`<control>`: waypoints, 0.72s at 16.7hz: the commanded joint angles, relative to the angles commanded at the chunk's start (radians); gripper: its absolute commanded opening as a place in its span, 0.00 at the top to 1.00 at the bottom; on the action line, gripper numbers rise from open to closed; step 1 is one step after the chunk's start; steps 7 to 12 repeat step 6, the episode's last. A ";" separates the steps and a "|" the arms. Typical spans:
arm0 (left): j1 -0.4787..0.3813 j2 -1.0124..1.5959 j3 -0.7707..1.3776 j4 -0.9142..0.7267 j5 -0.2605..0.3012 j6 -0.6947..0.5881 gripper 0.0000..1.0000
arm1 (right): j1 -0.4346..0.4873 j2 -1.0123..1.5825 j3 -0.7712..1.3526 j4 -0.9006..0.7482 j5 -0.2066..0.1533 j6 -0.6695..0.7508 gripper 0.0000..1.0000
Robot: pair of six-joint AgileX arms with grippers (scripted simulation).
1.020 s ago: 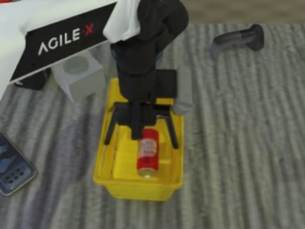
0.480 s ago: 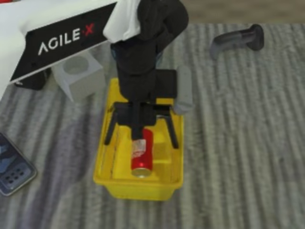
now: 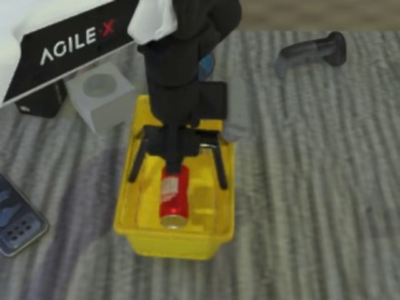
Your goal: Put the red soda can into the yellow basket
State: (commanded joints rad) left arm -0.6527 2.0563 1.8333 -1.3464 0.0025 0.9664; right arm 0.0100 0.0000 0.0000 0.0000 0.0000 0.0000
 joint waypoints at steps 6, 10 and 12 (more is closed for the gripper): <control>0.039 -0.027 0.090 -0.120 -0.001 0.026 1.00 | 0.000 0.000 0.000 0.000 0.000 0.000 0.00; 0.039 -0.027 0.090 -0.120 -0.001 0.026 1.00 | 0.000 0.000 0.000 0.000 0.000 0.000 0.00; 0.039 -0.027 0.090 -0.120 -0.001 0.026 1.00 | 0.000 0.000 0.000 0.000 0.000 0.000 0.00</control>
